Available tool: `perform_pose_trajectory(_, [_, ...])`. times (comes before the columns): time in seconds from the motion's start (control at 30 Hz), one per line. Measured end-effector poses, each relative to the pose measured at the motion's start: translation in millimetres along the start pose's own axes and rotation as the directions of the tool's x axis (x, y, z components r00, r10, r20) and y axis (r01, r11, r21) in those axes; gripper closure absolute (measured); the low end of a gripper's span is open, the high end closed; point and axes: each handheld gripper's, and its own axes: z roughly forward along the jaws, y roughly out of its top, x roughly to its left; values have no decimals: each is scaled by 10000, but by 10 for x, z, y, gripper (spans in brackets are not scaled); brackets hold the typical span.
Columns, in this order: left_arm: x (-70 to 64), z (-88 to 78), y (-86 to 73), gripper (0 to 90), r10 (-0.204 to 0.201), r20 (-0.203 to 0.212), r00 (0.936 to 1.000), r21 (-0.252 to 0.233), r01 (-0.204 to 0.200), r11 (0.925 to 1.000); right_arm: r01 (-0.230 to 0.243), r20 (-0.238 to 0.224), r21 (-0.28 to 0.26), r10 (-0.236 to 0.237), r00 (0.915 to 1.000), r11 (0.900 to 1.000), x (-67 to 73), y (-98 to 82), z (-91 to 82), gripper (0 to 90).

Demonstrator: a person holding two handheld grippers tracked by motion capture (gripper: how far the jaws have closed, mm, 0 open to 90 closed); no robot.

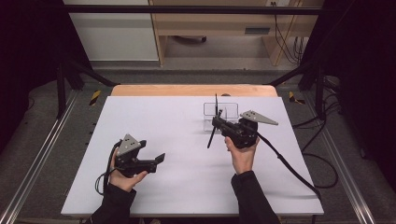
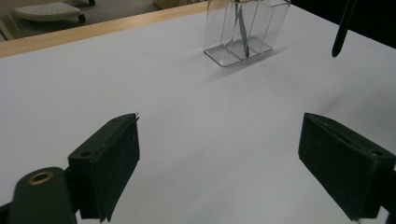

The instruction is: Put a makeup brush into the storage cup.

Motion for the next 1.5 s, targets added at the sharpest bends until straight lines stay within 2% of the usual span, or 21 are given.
perform_pose_trajectory(0.53, [78,-3,-15,98,30,-79,10000,172,-28,9998,640,796,-273,-617,9949,9976,-34,384,70,838])
perform_pose_trajectory(1.0, [85,-15,-6,93,67,-72,10000,170,-66,9998,1025,1723,-319,-956,9804,9942,-162,500,219,838])
perform_pose_trajectory(1.5, [81,-10,-7,92,95,-84,9999,203,-93,9997,1308,2302,-361,-1191,9658,9907,-234,595,360,838])
